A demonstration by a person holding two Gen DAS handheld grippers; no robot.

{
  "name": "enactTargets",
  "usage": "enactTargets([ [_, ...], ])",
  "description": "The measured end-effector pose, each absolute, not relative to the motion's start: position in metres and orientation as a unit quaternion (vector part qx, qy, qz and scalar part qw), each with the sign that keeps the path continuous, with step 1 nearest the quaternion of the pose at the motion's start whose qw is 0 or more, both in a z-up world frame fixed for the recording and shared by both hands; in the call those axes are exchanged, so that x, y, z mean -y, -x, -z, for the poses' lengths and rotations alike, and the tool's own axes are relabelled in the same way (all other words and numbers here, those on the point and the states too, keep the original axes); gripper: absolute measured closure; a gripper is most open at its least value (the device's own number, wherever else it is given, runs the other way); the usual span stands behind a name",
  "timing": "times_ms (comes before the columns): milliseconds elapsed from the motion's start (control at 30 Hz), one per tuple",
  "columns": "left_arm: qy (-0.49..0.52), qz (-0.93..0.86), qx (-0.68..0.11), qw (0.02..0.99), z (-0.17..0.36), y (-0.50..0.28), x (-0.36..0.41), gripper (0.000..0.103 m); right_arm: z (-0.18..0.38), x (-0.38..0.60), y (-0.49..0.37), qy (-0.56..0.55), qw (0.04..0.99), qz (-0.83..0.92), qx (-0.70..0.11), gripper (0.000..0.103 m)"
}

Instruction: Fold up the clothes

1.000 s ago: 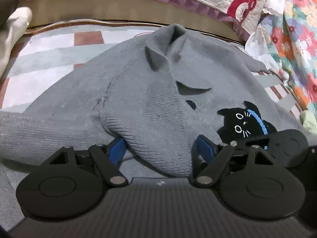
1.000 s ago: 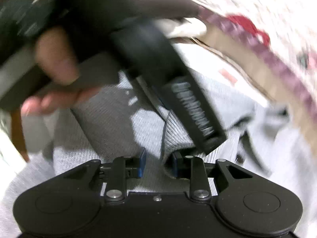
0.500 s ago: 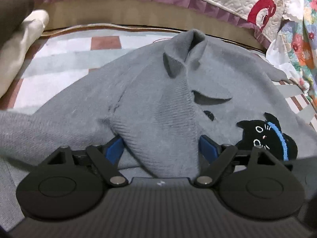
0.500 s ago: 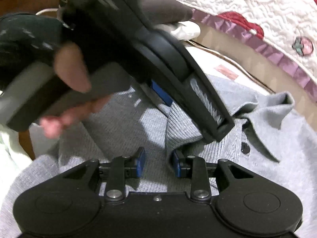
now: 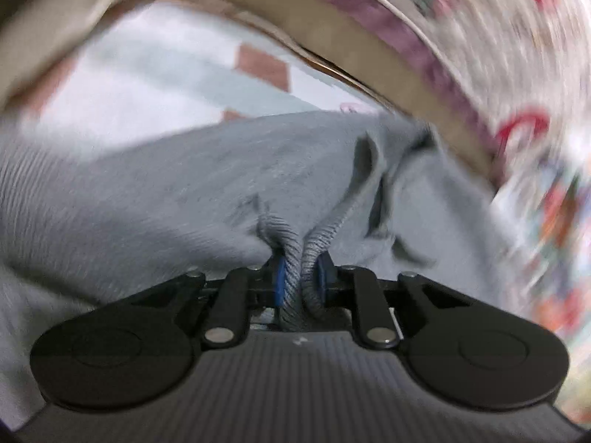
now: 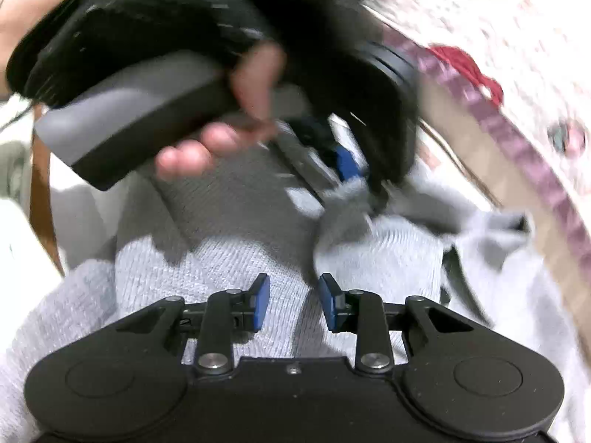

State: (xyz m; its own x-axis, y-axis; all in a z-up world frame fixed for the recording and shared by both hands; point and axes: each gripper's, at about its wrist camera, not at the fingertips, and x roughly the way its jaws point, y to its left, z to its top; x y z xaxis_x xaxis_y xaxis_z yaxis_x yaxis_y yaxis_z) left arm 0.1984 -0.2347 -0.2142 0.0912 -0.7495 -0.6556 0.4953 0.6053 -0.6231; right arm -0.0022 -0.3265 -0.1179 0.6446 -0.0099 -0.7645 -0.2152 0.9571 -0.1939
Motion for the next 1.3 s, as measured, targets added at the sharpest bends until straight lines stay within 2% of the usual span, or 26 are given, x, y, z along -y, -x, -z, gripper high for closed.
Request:
enactTargets([
  [67, 0.201, 0.411, -0.549, 0.699, 0.228, -0.214, 0.219, 0.091, 0.117, 0.337, 0.004, 0.091, 0.9, -0.052, -0.423, 0.066],
  [200, 0.301, 0.384, -0.564, 0.666, 0.248, -0.227, 0.196, 0.091, 0.116, 0.36, 0.008, 0.003, 0.901, -0.04, -0.432, 0.052],
  [333, 0.376, 0.368, -0.576, 0.625, 0.269, -0.23, 0.185, 0.092, 0.1, 0.406, 0.022, -0.166, 0.898, -0.047, -0.405, 0.052],
  [500, 0.376, 0.365, -0.574, 0.63, 0.269, -0.223, 0.188, 0.092, 0.073, 0.464, 0.034, -0.345, 0.873, -0.048, -0.342, 0.052],
  [567, 0.378, 0.365, -0.574, 0.628, 0.269, -0.22, 0.189, 0.092, 0.063, 0.48, 0.005, -0.336, 0.879, -0.047, -0.335, 0.052],
  [633, 0.379, 0.365, -0.576, 0.626, 0.27, -0.217, 0.189, 0.092, 0.057, 0.491, -0.032, -0.307, 0.886, -0.051, -0.344, 0.059],
  [667, 0.377, 0.365, -0.577, 0.626, 0.27, -0.215, 0.19, 0.092, 0.062, 0.491, -0.051, -0.289, 0.888, -0.062, -0.352, 0.082],
  [700, 0.367, 0.369, -0.576, 0.63, 0.268, -0.214, 0.191, 0.092, 0.066, 0.492, -0.066, -0.28, 0.889, -0.068, -0.357, 0.089],
  [767, 0.346, 0.378, -0.572, 0.641, 0.264, -0.21, 0.194, 0.092, 0.074, 0.489, -0.086, -0.258, 0.889, -0.044, -0.377, 0.089],
  [833, 0.317, 0.388, -0.562, 0.658, 0.257, -0.206, 0.199, 0.092, 0.085, 0.487, -0.102, -0.239, 0.888, -0.018, -0.393, 0.084],
  [933, 0.273, 0.406, -0.545, 0.681, 0.249, -0.2, 0.205, 0.092, 0.109, 0.492, -0.116, -0.237, 0.881, 0.006, -0.409, 0.067],
  [1033, 0.225, 0.427, -0.526, 0.7, 0.241, -0.194, 0.213, 0.091, 0.124, 0.499, -0.125, -0.246, 0.881, 0.017, -0.403, 0.063],
  [1100, 0.199, 0.436, -0.515, 0.71, 0.237, -0.19, 0.218, 0.09, 0.128, 0.502, -0.134, -0.253, 0.881, 0.014, -0.4, 0.056],
  [1167, 0.185, 0.439, -0.51, 0.716, 0.234, -0.187, 0.219, 0.088, 0.133, 0.5, -0.144, -0.24, 0.885, 0.015, -0.399, 0.057],
  [1233, 0.168, 0.444, -0.501, 0.724, 0.232, -0.184, 0.22, 0.084, 0.134, 0.495, -0.153, -0.212, 0.892, 0.016, -0.399, 0.066],
  [1267, 0.153, 0.449, -0.495, 0.728, 0.23, -0.188, 0.219, 0.08, 0.132, 0.492, -0.156, -0.197, 0.895, 0.018, -0.401, 0.082],
  [1300, 0.142, 0.457, -0.491, 0.728, 0.227, -0.185, 0.222, 0.075, 0.131, 0.489, -0.159, -0.182, 0.897, 0.019, -0.403, 0.088],
])
